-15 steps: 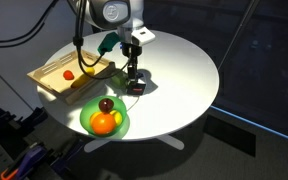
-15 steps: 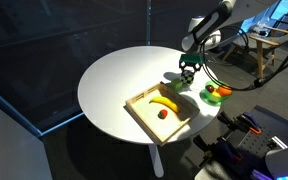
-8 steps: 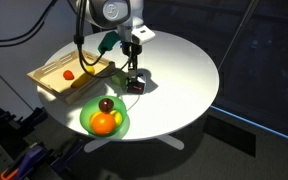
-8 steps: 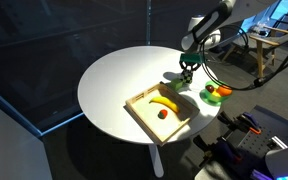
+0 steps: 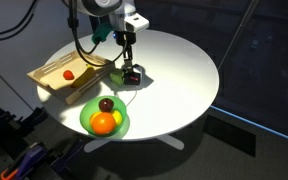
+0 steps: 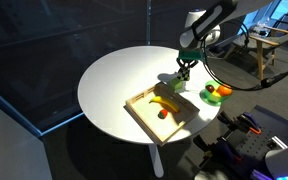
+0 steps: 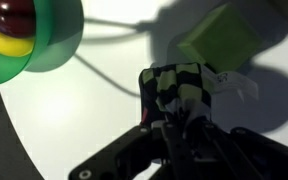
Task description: Put the strawberry and square plush toy in the box
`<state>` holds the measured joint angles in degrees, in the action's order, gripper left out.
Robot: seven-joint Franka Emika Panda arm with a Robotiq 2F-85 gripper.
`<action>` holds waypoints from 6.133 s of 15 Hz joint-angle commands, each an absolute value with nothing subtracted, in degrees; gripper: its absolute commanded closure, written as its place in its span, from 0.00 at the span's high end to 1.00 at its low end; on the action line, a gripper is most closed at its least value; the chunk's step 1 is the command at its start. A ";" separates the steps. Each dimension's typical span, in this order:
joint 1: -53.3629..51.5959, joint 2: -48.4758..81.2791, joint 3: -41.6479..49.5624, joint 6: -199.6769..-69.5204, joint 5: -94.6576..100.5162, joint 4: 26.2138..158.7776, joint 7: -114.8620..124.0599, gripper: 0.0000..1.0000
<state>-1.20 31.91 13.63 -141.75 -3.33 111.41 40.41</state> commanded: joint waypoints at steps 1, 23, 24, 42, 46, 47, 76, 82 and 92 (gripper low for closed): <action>-2.94 26.45 13.60 -142.44 0.08 116.46 39.52 0.06; -4.00 3.76 5.83 -146.57 4.67 134.87 23.79 0.06; -3.85 2.93 5.23 -145.73 4.47 135.34 22.62 0.06; -5.94 2.56 -3.89 -146.36 7.53 139.87 28.66 0.06; -7.69 5.22 -4.34 -150.31 8.59 139.76 33.54 0.06; -8.20 5.94 -4.24 -150.93 9.00 139.66 34.51 0.06; -11.98 13.98 2.34 -154.88 12.62 139.08 39.38 1.00; -11.34 12.03 2.60 -153.99 11.88 139.44 38.74 1.00; -9.51 8.01 1.81 -152.90 9.43 140.29 37.40 1.00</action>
